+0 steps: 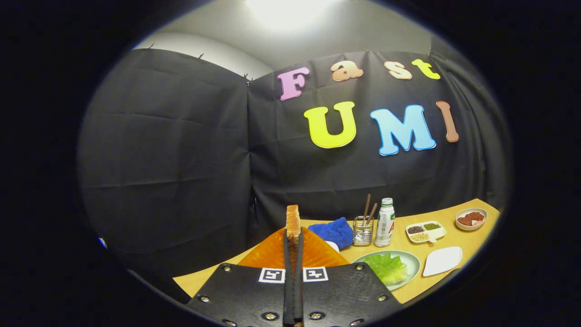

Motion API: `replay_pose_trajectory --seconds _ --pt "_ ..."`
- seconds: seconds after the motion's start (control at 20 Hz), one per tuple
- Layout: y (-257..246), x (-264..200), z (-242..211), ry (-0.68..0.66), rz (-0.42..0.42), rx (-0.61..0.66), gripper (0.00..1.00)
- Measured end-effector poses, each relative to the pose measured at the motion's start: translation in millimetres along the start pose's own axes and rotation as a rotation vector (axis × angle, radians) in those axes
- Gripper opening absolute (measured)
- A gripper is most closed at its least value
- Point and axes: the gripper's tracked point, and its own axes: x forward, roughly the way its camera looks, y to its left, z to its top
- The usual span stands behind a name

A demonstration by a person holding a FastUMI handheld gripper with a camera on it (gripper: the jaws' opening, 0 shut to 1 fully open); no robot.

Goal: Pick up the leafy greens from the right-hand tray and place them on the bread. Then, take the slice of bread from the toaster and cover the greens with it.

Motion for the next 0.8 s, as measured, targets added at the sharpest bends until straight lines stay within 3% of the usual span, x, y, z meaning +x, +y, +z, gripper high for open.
replay_pose_trajectory --seconds 0.3,0.6,0.8 --pt "-58 -15 16 -0.023 -0.082 0.001 0.00" --pt "-127 -18 -14 0.016 -0.189 0.011 0.00" --pt "-154 -6 -42 0.048 -0.217 0.023 0.00"
